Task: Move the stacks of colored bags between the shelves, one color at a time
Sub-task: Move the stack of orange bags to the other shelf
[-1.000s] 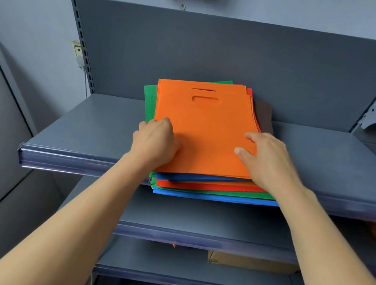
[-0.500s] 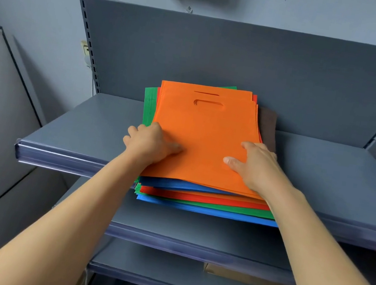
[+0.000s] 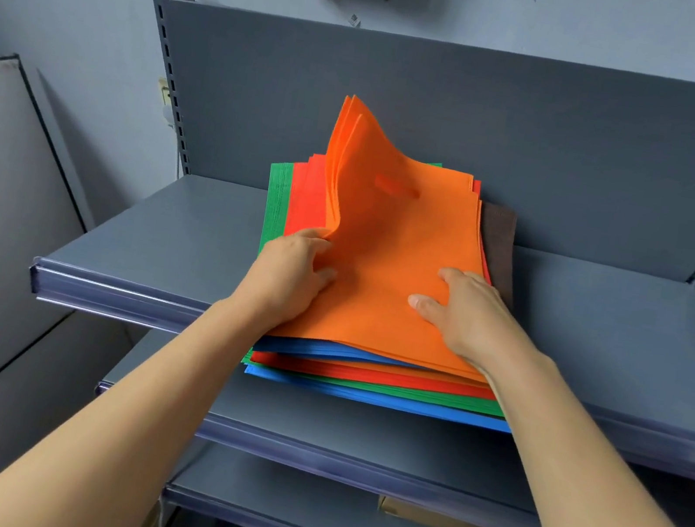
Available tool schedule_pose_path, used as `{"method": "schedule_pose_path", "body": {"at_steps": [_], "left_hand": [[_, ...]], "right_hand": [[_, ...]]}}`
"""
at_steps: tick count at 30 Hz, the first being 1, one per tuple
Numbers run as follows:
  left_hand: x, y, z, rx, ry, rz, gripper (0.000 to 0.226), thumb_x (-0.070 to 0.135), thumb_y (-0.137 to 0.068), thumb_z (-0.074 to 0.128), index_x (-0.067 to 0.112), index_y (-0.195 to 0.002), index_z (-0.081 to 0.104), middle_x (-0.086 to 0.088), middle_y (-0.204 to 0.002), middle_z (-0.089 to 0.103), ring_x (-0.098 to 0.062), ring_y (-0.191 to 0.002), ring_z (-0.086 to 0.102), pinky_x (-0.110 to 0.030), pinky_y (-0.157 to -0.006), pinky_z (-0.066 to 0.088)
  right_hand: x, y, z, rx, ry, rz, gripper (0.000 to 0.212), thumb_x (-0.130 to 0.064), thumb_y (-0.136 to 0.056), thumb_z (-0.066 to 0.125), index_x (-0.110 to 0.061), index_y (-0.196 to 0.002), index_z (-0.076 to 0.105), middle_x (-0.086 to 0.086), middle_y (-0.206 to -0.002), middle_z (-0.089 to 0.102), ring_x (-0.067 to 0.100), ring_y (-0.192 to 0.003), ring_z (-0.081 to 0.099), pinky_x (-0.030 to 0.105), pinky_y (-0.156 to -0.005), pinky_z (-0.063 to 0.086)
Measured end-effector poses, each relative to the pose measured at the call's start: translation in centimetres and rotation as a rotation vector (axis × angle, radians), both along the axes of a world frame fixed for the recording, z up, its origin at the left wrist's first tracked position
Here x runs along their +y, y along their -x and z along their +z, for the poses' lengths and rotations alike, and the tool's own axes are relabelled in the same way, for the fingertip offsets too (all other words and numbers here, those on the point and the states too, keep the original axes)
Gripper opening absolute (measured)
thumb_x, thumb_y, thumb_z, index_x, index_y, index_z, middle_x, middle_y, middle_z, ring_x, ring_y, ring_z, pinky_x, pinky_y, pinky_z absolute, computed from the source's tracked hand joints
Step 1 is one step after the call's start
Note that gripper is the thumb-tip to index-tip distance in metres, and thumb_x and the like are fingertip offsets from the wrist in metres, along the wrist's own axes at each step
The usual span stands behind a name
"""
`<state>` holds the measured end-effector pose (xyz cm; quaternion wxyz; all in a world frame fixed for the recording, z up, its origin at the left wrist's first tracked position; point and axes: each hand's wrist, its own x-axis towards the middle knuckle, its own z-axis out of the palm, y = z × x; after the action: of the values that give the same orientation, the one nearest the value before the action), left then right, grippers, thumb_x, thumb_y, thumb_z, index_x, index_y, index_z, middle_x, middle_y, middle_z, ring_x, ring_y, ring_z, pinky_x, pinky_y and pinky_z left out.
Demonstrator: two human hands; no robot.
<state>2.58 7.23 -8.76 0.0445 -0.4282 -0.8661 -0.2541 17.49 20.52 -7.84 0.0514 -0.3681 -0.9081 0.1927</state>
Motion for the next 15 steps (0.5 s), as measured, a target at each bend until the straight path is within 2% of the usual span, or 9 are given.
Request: {"method": "schedule_pose_path", "body": {"at_steps": [11, 15], "left_hand": [[-0.01, 0.10, -0.15, 0.057, 0.022, -0.036, 0.038, 0.023, -0.092, 0.054, 0.011, -0.129, 0.055, 0.003, -0.144, 0.044, -0.023, -0.124, 0.048, -0.030, -0.103, 0.034], [-0.11, 0.64, 0.69, 0.060, 0.033, 0.054, 0.033, 0.018, -0.086, 0.060, 0.005, -0.116, 0.061, -0.004, -0.135, 0.050, -0.031, -0.116, 0.051, -0.037, -0.096, 0.041]], "right_hand": [[-0.25, 0.13, 0.12, -0.009, -0.020, -0.001, 0.066, -0.048, -0.093, 0.046, -0.016, -0.147, 0.025, 0.009, -0.148, 0.032, 0.031, -0.135, 0.031, 0.047, -0.110, 0.032], [-0.15, 0.39, 0.71, -0.042, -0.037, 0.010, 0.066, -0.048, -0.093, 0.047, -0.016, -0.147, 0.025, 0.009, -0.149, 0.030, 0.031, -0.136, 0.031, 0.046, -0.110, 0.032]]}}
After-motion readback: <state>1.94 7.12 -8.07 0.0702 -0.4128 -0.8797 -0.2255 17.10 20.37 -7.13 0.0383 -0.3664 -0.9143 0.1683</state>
